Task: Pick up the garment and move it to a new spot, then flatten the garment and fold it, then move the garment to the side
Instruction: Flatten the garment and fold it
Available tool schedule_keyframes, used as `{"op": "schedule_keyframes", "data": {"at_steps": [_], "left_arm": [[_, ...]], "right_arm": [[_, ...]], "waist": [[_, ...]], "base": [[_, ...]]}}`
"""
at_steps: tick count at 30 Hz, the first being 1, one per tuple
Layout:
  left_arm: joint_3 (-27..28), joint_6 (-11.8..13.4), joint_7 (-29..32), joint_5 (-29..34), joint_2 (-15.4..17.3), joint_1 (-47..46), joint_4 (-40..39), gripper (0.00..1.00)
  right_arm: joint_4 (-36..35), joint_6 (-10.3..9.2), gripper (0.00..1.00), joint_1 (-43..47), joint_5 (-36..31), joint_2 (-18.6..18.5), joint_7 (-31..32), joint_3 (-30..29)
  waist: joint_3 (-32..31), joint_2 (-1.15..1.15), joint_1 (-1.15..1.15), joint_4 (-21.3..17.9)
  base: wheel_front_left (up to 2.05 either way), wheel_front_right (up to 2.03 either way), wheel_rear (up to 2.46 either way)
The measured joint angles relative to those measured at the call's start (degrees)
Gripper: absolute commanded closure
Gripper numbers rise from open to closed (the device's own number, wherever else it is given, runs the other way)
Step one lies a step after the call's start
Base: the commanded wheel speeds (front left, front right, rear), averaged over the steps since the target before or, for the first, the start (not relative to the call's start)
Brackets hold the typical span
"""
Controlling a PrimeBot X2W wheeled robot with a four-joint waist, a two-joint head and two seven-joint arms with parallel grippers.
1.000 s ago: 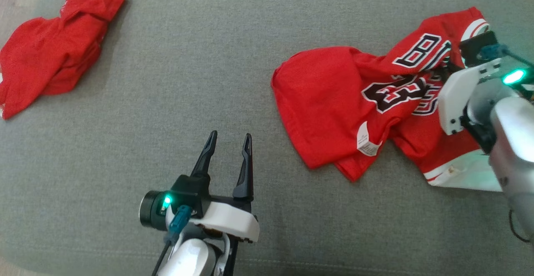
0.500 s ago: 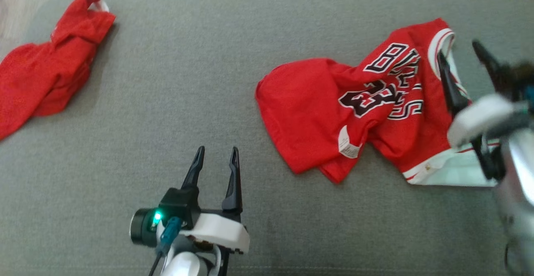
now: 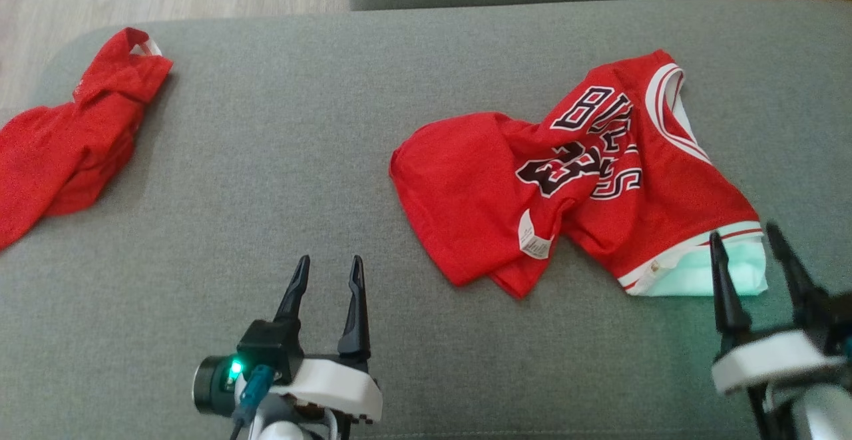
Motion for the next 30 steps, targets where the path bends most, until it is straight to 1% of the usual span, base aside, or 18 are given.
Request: {"op": "schedule_keyframes", "data": {"at_steps": [5,6,9,15,20,22,30], "left_arm": [[0.29,-0.09,0.00,0.00,0.00,1.15,0.04,0.00],[0.46,-0.46,0.00,0.00,0.00,1.48,0.07,0.00],[1.18,-0.54,0.01,0.01,0.00,2.46,0.35,0.00],[2.29,-1.53,0.01,0.59,0.01,4.55,1.08,0.00],[3.43,-1.57,0.01,0.60,0.02,6.37,1.44,0.00],[3.55,-1.98,0.01,0.64,0.03,6.77,1.44,0.00],[3.54,-1.99,0.01,1.00,0.03,6.78,1.42,0.00]], "right_arm": [[-0.68,0.00,0.00,5.38,-1.03,3.79,-1.01,-2.55],[-0.81,0.00,0.00,6.05,-1.27,4.52,-1.01,-2.91],[-2.79,0.00,0.00,7.70,-1.43,6.23,-1.11,-4.36],[-4.24,0.00,0.00,10.42,-1.45,7.91,-1.15,-5.86],[-4.26,0.00,0.00,12.33,-1.92,8.46,-1.15,-6.33],[-4.26,0.00,0.00,12.41,-1.92,8.75,-1.15,-6.33],[-4.25,0.00,0.00,12.38,-1.92,9.07,-1.15,-6.03]], "waist": [[-1.36,0.00,0.00,-0.04],[-1.67,0.00,0.00,-0.07],[-2.50,0.00,0.00,-0.20],[-4.63,0.00,0.00,-0.42],[-6.28,0.00,0.00,-0.53],[-6.50,0.00,0.00,-0.57],[-6.64,0.00,0.00,-0.89]], "base": [[0.00,0.00,0.00],[0.00,0.00,0.00],[0.00,0.00,0.00],[0.00,0.00,0.00],[0.00,0.00,0.00],[0.00,0.00,0.00],[0.00,0.00,0.00]]}}
